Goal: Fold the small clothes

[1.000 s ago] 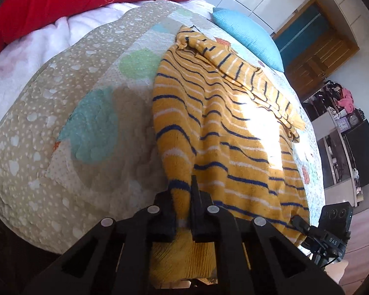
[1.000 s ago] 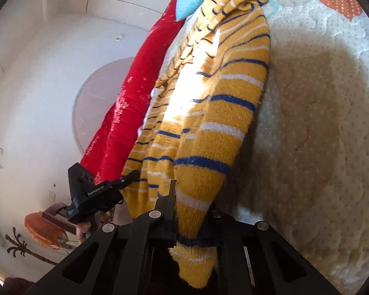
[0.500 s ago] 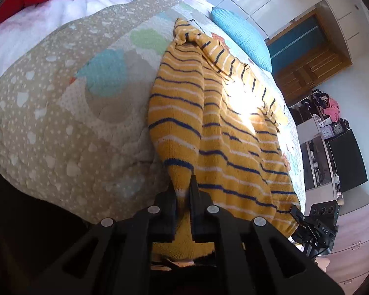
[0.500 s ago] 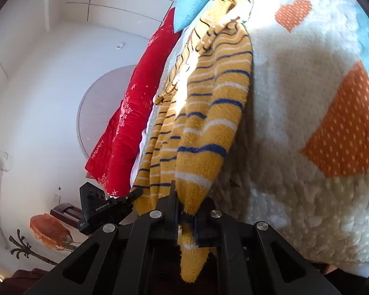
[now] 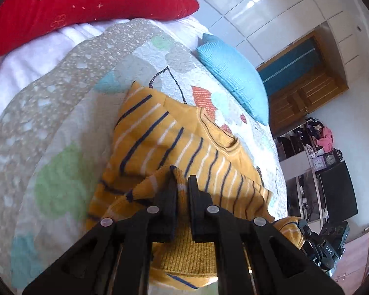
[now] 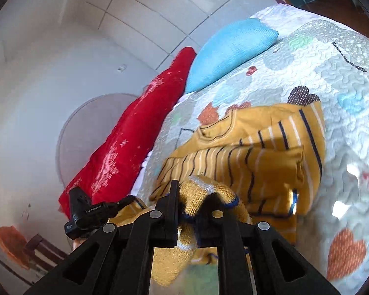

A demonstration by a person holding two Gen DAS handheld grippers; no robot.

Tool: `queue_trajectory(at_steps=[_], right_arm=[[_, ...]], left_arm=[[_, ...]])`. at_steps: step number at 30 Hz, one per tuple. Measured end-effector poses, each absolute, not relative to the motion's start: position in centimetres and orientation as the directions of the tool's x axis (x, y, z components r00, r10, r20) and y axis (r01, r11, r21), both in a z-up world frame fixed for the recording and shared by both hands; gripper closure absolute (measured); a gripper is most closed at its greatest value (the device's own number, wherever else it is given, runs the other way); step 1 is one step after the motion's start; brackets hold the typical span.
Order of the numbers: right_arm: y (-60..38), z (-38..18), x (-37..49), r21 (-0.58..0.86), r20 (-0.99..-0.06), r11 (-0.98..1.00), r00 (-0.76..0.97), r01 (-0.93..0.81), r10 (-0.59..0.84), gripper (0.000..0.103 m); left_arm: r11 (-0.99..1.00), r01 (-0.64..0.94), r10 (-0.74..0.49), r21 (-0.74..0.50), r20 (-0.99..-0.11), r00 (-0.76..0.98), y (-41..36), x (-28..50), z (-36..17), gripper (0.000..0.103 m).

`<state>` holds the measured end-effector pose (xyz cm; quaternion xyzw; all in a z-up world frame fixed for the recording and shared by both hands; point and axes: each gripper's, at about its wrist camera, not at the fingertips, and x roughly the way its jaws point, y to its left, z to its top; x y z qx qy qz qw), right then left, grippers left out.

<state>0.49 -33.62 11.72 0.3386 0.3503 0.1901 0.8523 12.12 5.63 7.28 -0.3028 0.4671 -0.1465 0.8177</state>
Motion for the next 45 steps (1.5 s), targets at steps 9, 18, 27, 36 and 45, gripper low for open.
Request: queue_trajectory(at_steps=[9,18,27,36,45], right_arm=[[-37.8,5.2,12.7,0.817,-0.524,0.546,0.639,0.188,0.564,0.047],[-39.1,6.0,13.9,0.668,-0.64,0.699,0.675,0.255,0.366,0.03],[-38.3,8.7,9.1,0.467,-0.692,0.868,0.68,0.169,0.24,0.026],[-35.7,8.7,12.0,0.358,-0.724,0.93,0.655,0.089,0.217,0.025],[-35.7,4.1,15.8,0.211,-0.822,0.95,0.568,0.23,0.045,0.053]], left_arm=[[0.686,-0.18,-0.542,-0.705,-0.66,0.52,7.4,21.2,4.5,0.064],[0.884,0.087,-0.44,-0.46,-0.754,0.488,3.7,19.9,5.8,0.036],[0.927,0.292,-0.342,-0.234,-0.847,0.407,-1.4,18.6,3.7,0.097],[0.984,0.138,-0.165,-0.109,-0.846,0.508,0.8,23.4,7.2,0.099],[0.996,0.093,-0.048,-0.007,-0.893,0.448,-0.6,25.7,3.3,0.083]])
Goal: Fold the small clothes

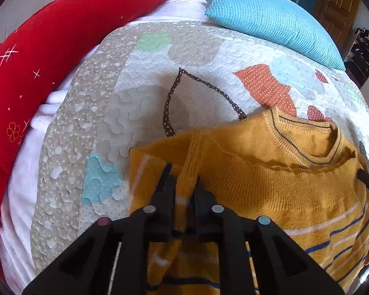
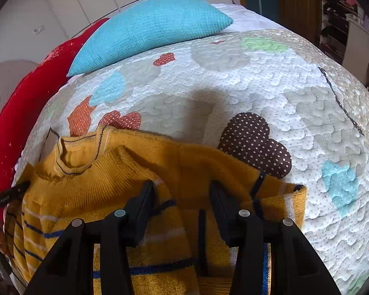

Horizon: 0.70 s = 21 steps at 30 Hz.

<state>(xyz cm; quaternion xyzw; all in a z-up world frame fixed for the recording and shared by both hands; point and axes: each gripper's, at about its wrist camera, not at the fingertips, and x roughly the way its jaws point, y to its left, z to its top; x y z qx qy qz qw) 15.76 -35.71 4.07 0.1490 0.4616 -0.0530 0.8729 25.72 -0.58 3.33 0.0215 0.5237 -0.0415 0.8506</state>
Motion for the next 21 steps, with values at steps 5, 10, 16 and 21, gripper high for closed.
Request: queue_trajectory(at_steps=[5,10,16,21], right_arm=[[-36.7,5.3,14.0,0.246,-0.787,0.93,0.617,0.272,0.028,0.047],[-41.2,7.9,10.0,0.364,-0.729,0.869,0.683,0.334,0.042,0.039],[-44.3,9.4,4.6,0.411,-0.7,0.855,0.71,0.316,0.074,0.039],[-41.5,9.5,3.5,0.477,-0.66,0.861,0.718,0.174,0.221,0.038]], left_arm=[[0.985,0.022,-0.162,-0.174,-0.855,0.493,2.3,23.9,5.4,0.05],[0.968,0.051,-0.233,-0.247,-0.796,0.559,5.0,18.2,8.8,0.031],[0.937,0.062,-0.32,-0.343,-0.778,0.541,7.8,10.7,7.2,0.024],[0.907,0.009,-0.376,-0.422,-0.797,0.472,8.7,7.1,2.0,0.024]])
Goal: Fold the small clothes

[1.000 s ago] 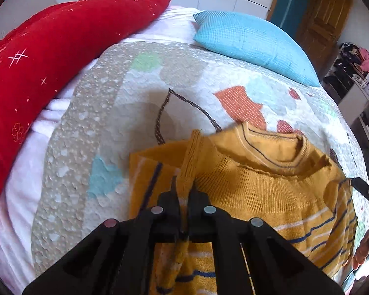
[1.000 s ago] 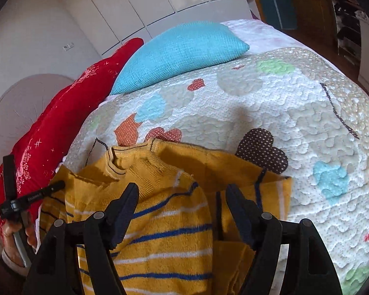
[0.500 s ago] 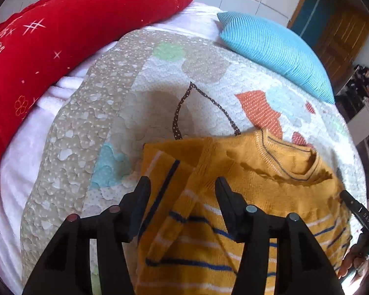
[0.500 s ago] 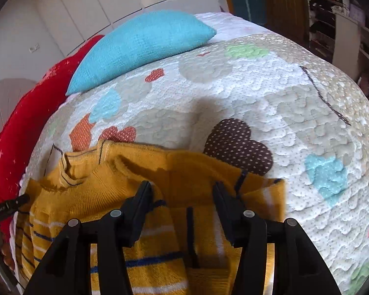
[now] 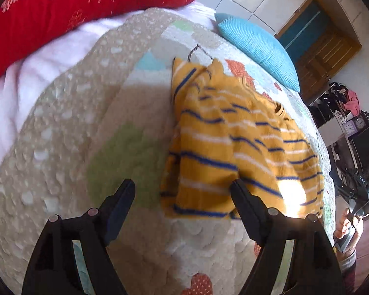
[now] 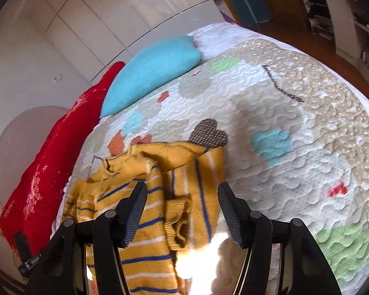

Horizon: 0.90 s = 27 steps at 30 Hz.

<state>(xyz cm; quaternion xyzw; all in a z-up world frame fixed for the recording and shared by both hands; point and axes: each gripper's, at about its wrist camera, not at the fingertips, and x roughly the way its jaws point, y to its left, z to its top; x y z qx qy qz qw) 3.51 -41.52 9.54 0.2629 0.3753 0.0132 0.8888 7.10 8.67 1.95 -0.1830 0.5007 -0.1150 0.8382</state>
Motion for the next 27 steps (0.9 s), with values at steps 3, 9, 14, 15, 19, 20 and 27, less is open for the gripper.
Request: queue_trajectory(at_steps=[3,9,14,15,19,20,27], right_arm=[[-38.4,8.5,5.0,0.439,-0.694,0.89,0.677,0.126,0.246,0.038],[-35.5,6.1,6.9,0.333,-0.761,0.937,0.616,0.101,0.204,0.087],[-38.6,5.9,5.9,0.099,-0.798,0.953,0.595,0.287,-0.096,0.102],[-39.4,5.5,5.7,0.098,-0.809,0.946,0.578,0.308,-0.105,0.1],[-40.6,6.1,3.3,0.226,-0.763,0.931,0.646,0.285,-0.012,0.096],[-40.2,6.7,2.5,0.233,-0.743,0.934,0.67,0.272,-0.009,0.092],[-33.1,11.1,-4.3,0.111,-0.484,0.967,0.862,0.228,-0.148,0.007]], left_arm=[[0.909,0.03,-0.362,-0.415,-0.753,0.549,8.5,5.5,0.9,0.021],[0.958,0.117,-0.277,-0.26,-0.752,0.598,5.7,4.6,0.4,0.007],[0.958,0.127,-0.282,-0.259,-0.751,0.597,5.7,4.6,0.3,0.004],[0.955,0.128,-0.289,-0.268,-0.746,0.599,5.8,4.5,0.3,0.004],[0.951,0.128,-0.3,-0.281,-0.738,0.605,6.0,4.3,0.3,0.004],[0.952,0.128,-0.297,-0.278,-0.738,0.605,6.0,4.3,0.3,0.004],[0.956,0.129,-0.285,-0.263,-0.742,0.607,5.7,4.3,0.3,0.004]])
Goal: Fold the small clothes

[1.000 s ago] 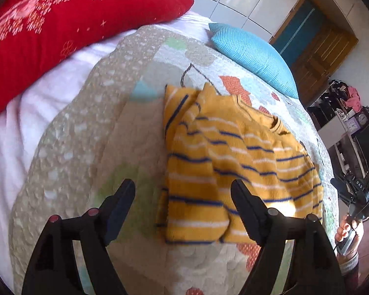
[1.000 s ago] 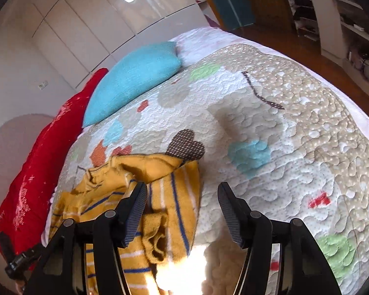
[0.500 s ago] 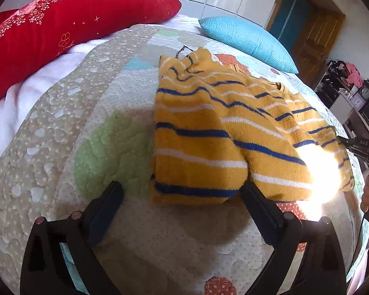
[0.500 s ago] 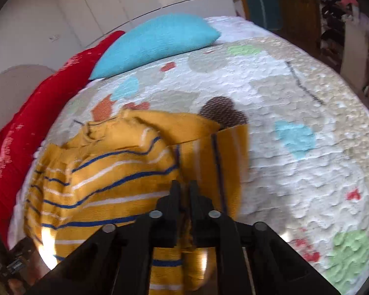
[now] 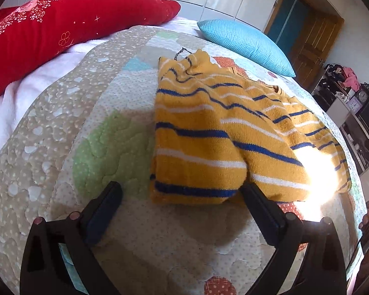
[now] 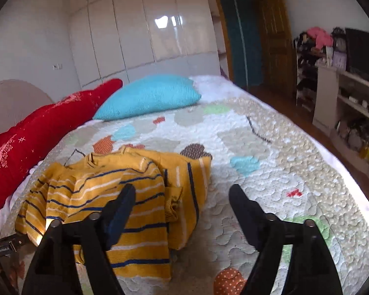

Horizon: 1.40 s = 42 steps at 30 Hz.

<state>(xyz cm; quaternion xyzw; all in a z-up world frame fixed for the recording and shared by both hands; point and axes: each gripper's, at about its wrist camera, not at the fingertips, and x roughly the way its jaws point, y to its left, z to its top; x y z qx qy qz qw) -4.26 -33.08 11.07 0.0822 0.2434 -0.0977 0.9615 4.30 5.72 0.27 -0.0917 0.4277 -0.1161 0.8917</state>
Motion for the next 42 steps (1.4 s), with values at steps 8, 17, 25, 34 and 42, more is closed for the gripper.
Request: queue_trajectory(at_steps=[8,17,25,34,42], right_arm=[[-30.4,5.7,-4.3,0.261,-0.652,0.96,0.751,0.096,0.103,0.007],[-29.5,2.8,-3.5,0.251,-0.719,0.962,0.686,0.109,0.109,0.001],[-28.6,2.6,-3.3,0.174,-0.739,0.978,0.672,0.114,0.053,0.0],[-28.7,2.4,-3.1,0.184,-0.744,0.976,0.665,0.113,0.063,0.0],[-27.4,2.3,-2.1,0.087,-0.798,0.991,0.602,0.101,0.009,0.0]], left_arm=[[0.948,0.129,-0.307,-0.292,-0.722,0.62,6.1,4.0,0.3,0.004],[0.911,0.139,-0.382,-0.388,-0.669,0.638,7.4,3.8,0.3,0.004],[0.888,0.143,-0.418,-0.436,-0.638,0.647,8.1,3.8,0.2,0.004],[0.891,0.142,-0.414,-0.432,-0.641,0.646,8.1,3.7,0.2,0.004],[0.895,0.134,-0.404,-0.425,-0.647,0.647,8.2,3.5,0.3,0.004]])
